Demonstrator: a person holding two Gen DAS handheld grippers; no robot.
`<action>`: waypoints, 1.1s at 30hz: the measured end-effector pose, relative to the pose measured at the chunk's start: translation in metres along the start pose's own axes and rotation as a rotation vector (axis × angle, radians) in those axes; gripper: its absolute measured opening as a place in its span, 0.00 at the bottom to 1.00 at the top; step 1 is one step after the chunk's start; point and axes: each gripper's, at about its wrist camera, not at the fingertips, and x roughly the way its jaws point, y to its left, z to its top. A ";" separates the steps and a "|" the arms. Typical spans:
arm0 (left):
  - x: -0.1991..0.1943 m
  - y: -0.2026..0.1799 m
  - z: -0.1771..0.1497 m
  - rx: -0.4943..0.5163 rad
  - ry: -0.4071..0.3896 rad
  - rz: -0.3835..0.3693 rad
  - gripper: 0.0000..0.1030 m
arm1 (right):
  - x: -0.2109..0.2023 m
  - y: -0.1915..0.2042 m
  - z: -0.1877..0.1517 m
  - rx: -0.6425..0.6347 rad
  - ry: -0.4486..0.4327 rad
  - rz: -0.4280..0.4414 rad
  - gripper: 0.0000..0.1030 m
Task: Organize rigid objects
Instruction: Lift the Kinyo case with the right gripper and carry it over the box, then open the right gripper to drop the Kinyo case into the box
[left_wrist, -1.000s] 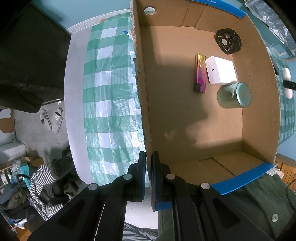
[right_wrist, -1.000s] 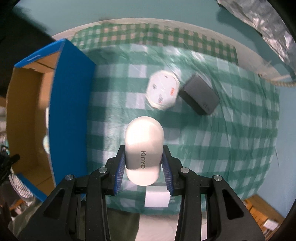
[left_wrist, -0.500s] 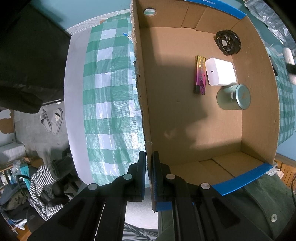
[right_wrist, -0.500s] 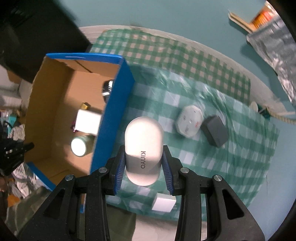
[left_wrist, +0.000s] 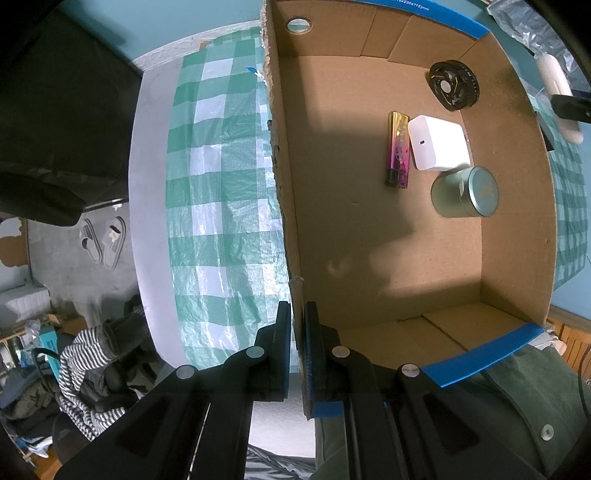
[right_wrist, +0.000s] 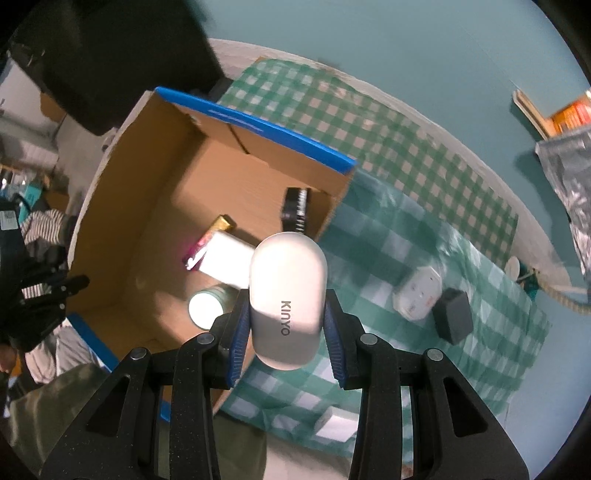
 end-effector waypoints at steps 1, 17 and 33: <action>0.000 0.000 0.000 -0.001 0.000 0.000 0.07 | 0.002 0.002 0.002 -0.006 0.002 -0.001 0.36; 0.000 0.001 -0.004 -0.007 -0.002 -0.003 0.07 | 0.041 0.028 0.021 -0.095 0.061 -0.017 0.36; 0.000 0.000 -0.004 -0.007 -0.002 -0.001 0.07 | 0.052 0.023 0.024 -0.096 0.076 -0.041 0.38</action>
